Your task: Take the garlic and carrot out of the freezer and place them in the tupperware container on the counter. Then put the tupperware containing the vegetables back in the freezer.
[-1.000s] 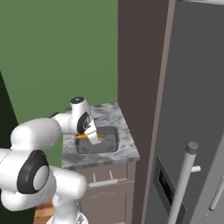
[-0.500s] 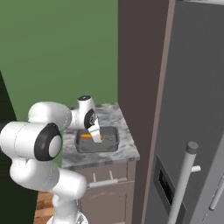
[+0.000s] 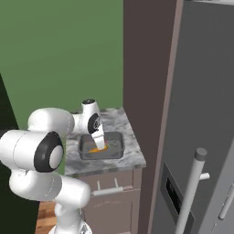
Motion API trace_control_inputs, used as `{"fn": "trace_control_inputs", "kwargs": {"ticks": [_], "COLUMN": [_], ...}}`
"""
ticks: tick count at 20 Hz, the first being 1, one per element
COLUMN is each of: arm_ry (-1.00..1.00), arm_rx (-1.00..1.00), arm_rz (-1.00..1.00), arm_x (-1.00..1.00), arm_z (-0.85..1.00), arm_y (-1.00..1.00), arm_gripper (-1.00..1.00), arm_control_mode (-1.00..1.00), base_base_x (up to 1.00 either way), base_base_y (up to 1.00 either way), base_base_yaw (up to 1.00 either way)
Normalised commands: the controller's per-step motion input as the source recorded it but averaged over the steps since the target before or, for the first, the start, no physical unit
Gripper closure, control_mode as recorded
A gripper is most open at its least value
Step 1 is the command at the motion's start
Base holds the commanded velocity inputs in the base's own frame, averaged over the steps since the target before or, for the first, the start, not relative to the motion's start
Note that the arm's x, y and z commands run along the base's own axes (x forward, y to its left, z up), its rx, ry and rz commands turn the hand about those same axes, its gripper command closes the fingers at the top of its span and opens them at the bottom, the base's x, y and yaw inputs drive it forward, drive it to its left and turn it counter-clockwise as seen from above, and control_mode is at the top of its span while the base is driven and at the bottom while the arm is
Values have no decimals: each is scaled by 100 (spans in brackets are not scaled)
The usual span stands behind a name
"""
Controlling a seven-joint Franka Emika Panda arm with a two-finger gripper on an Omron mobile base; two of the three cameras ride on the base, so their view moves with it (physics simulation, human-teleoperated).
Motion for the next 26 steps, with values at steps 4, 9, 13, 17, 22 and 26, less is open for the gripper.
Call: {"fn": "trace_control_inputs", "kwargs": {"ticks": [4,9,13,17,22,26], "arm_ry": [-8,-3,0,0,0,0], "arm_rx": [0,1,0,-5,-10,-7], "arm_rz": [-2,0,9,18,33,28], "arm_x": [-55,11,25,17,4,0], "arm_z": [35,87,47,14,0,0], "arm_y": [-16,-30,-12,-13,-42,-35], "arm_gripper": [-100,-100,-100,-100,-100,-100], "arm_control_mode": [-100,-100,-100,-100,-100,-100], "base_base_x": [0,0,0,0,0,0], "base_base_y": [0,0,0,0,0,0], "base_base_yaw": [0,0,0,0,0,0]}}
